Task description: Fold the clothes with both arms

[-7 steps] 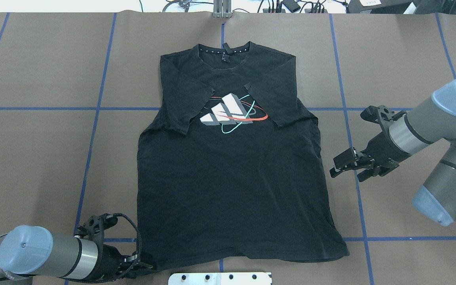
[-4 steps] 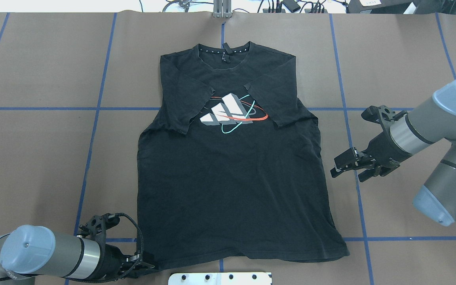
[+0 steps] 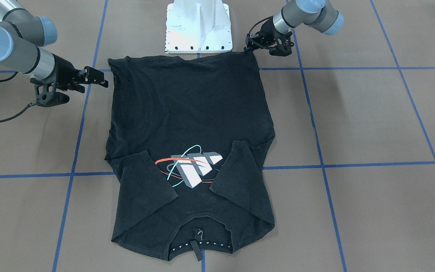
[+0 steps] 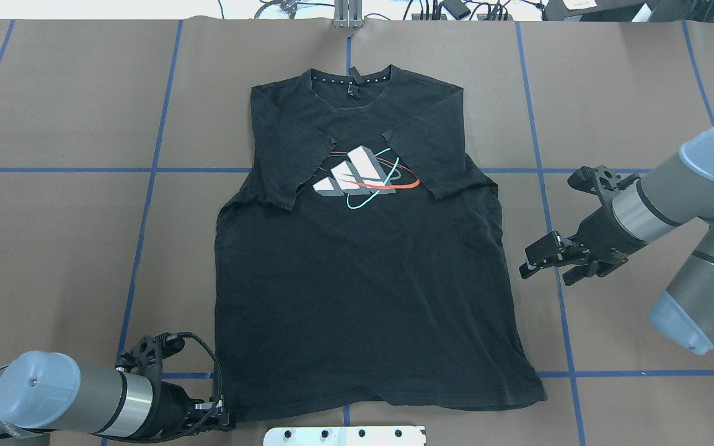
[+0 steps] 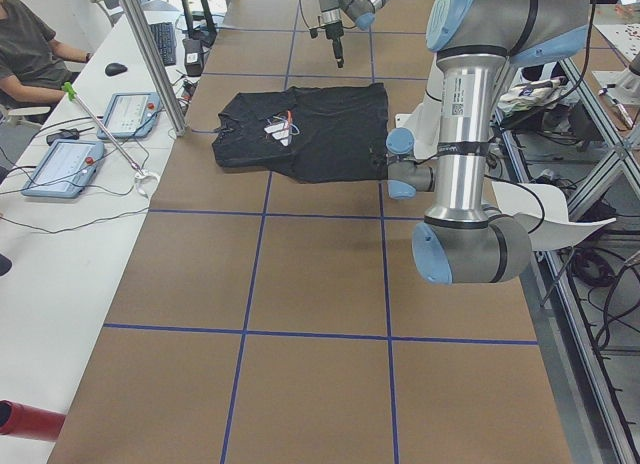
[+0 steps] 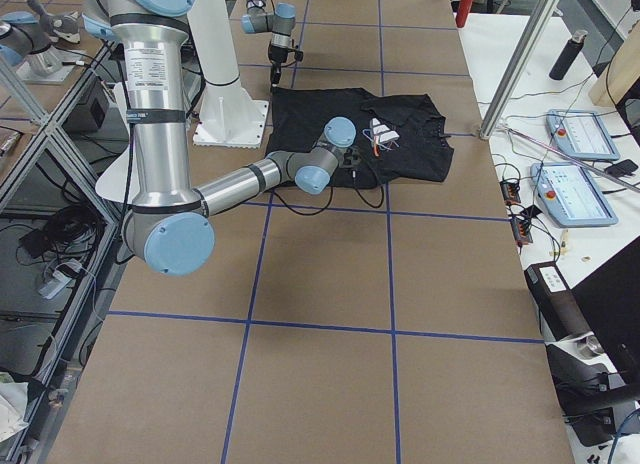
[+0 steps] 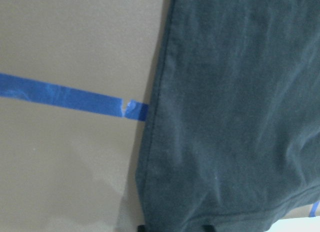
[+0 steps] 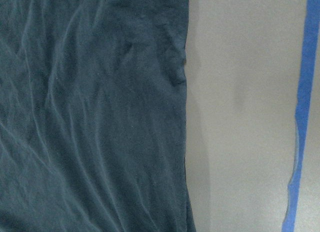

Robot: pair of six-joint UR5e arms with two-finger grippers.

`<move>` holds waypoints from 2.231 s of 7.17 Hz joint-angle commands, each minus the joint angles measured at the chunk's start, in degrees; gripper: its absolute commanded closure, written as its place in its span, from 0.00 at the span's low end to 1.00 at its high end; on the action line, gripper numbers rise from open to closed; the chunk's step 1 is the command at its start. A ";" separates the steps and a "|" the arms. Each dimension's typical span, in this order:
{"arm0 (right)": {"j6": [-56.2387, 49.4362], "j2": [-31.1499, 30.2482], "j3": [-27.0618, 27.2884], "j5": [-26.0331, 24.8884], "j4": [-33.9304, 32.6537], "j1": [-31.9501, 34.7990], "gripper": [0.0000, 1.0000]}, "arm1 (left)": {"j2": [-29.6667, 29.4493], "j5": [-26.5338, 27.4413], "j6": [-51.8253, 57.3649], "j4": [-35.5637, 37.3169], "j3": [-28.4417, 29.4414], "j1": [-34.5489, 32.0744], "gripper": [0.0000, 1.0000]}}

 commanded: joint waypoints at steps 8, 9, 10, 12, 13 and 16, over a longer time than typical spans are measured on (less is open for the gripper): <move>9.75 0.02 5.78 -9.58 -0.09 -11.76 0.00 | 0.68 -0.60 0.00 0.00 -1.53 -0.58 1.00; 9.75 -0.59 5.87 -9.59 0.00 -12.56 0.00 | 0.69 -0.60 -0.09 0.09 -2.41 -0.58 1.00; 9.75 -1.81 6.22 -10.54 0.00 -14.05 0.00 | 0.69 -0.60 -0.09 0.09 -2.59 -0.58 1.00; 9.75 -4.54 7.89 -12.82 -0.09 -16.95 0.01 | 0.51 -0.69 -0.87 0.00 -2.76 -0.58 1.00; 9.67 -5.77 8.07 -15.01 -0.09 -17.75 0.02 | -0.01 -2.16 -2.53 0.09 -3.20 -0.49 1.00; 9.67 -6.13 7.98 -15.12 -0.09 -19.94 0.02 | -0.37 -2.62 -2.64 0.00 -3.38 -0.40 1.00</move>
